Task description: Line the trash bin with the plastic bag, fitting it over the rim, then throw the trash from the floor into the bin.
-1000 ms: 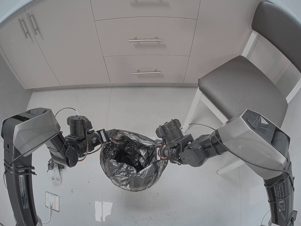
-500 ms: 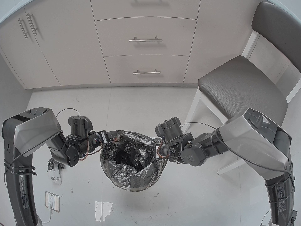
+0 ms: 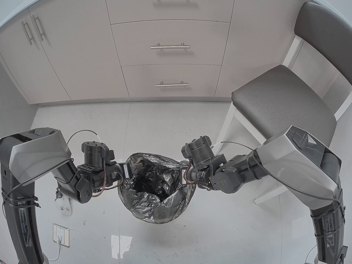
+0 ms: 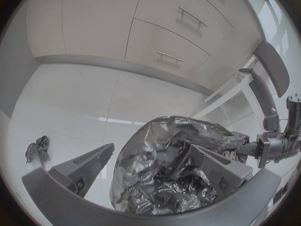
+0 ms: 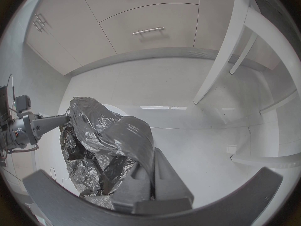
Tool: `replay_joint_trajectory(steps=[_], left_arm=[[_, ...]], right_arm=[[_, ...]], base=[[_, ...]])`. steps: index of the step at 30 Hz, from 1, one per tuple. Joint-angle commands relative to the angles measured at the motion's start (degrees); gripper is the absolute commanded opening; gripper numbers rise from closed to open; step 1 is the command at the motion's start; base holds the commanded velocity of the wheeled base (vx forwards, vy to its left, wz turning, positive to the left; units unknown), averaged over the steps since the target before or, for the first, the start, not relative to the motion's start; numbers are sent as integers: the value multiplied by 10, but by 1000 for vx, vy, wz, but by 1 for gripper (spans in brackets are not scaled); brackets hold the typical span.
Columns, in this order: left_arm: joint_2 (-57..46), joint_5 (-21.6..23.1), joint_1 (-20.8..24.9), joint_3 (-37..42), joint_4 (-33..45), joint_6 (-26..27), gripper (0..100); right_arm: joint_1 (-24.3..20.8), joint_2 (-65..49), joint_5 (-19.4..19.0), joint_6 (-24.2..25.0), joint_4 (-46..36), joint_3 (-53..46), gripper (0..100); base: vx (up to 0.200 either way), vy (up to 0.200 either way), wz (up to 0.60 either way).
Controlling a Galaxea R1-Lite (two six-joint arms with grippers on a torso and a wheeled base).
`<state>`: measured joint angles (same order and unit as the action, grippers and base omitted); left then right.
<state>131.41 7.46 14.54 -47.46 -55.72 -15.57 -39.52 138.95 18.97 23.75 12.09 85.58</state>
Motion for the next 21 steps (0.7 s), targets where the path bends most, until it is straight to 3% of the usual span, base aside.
replay_joint_trajectory(steps=[1, 9, 21], left_arm=[[27, 1, 5, -40, 3, 5, 100], [53, 1, 9, -171, 96, -2, 100], [57, -1, 22, -200, 119, -14, 100]], right_arm=[[-4, -2, 0, 0, 0, 0, 0], [-12, -3, 1, 0, 0, 1, 0], [-11, 0, 1, 0, 0, 0, 0]], base=[[0, 0, 0], [0, 0, 0], [0, 0, 0]])
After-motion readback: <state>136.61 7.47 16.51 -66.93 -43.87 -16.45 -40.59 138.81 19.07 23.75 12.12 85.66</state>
